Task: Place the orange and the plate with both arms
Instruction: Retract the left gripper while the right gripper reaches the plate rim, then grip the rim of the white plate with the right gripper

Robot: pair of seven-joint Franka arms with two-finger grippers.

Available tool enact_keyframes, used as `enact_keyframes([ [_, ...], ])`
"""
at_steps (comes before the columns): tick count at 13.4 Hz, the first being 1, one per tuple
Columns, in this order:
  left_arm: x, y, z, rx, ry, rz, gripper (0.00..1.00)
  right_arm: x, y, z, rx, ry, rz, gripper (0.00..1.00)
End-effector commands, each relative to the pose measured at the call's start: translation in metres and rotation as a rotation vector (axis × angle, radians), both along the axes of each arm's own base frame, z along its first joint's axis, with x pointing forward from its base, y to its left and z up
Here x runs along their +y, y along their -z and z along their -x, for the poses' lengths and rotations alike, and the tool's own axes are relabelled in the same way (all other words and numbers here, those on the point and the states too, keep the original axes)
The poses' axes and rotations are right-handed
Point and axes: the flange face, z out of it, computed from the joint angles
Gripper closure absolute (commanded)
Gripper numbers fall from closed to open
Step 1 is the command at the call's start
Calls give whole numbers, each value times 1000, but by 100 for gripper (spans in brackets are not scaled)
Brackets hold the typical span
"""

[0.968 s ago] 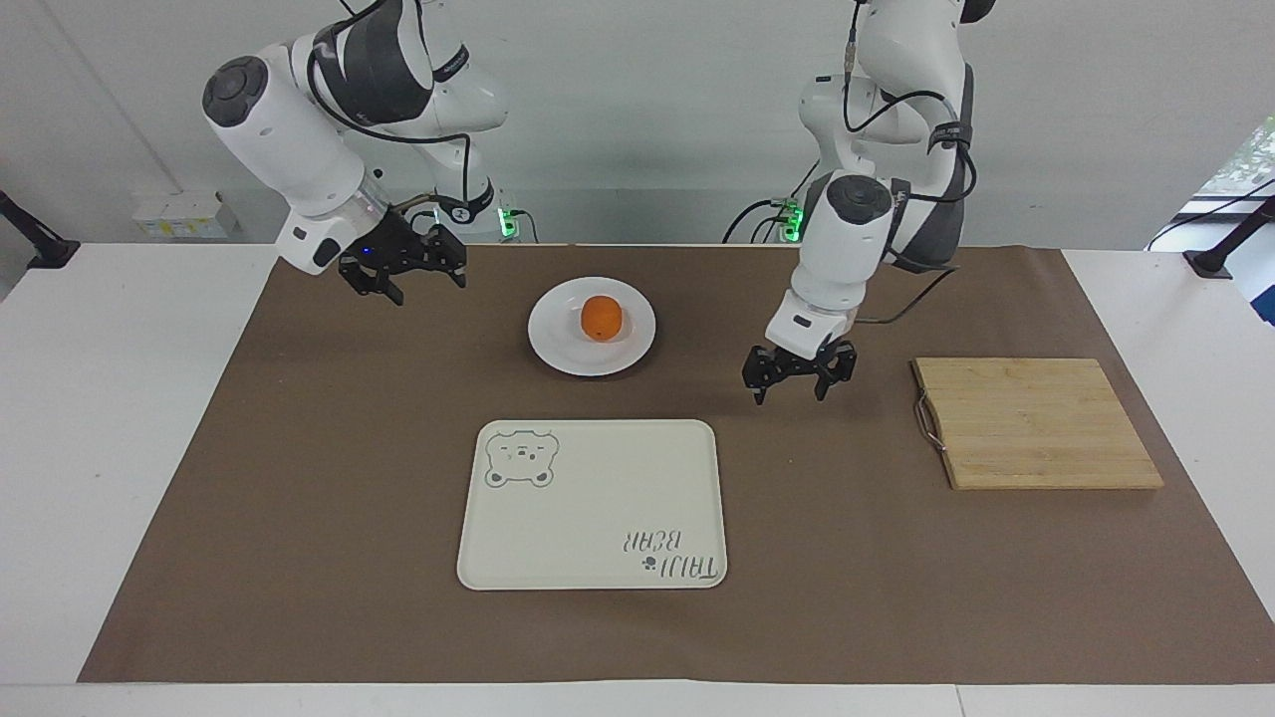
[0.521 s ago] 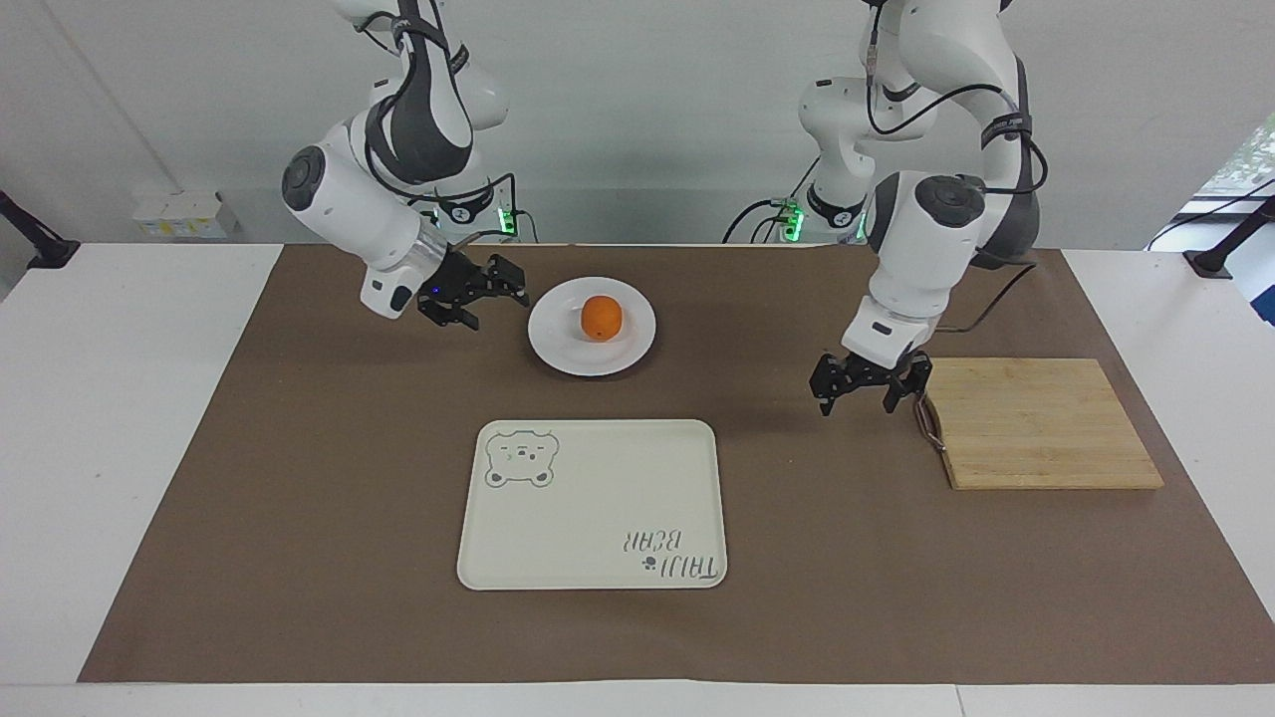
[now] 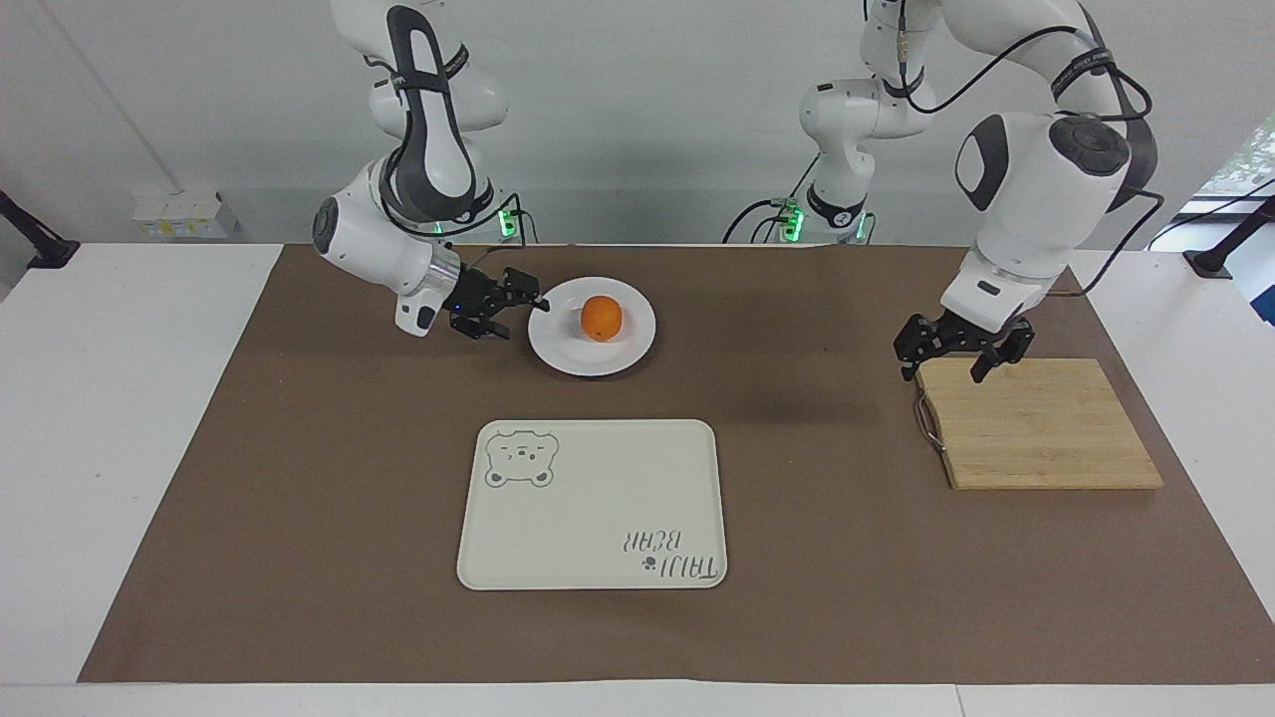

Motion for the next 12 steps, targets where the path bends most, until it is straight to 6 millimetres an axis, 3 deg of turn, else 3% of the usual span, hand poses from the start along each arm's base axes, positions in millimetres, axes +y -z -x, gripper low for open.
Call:
enact_keyframes([
  [1, 9, -28, -4, 11, 0, 13, 0, -16, 23, 20, -11, 32, -64, 0],
  [3, 19, -39, -4, 8, -17, 12, 0, -17, 42, 29, -7, 42, -96, 0],
  [6, 37, -40, -2, 30, -12, 8, 0, -16, 48, 37, 33, 82, -106, 0],
  [8, 40, -39, -3, 25, -11, 8, 0, -16, 60, 47, 68, 123, -125, 0],
  [12, 34, -38, -3, 17, -7, 7, 0, -14, 64, 54, 103, 137, -127, 0],
])
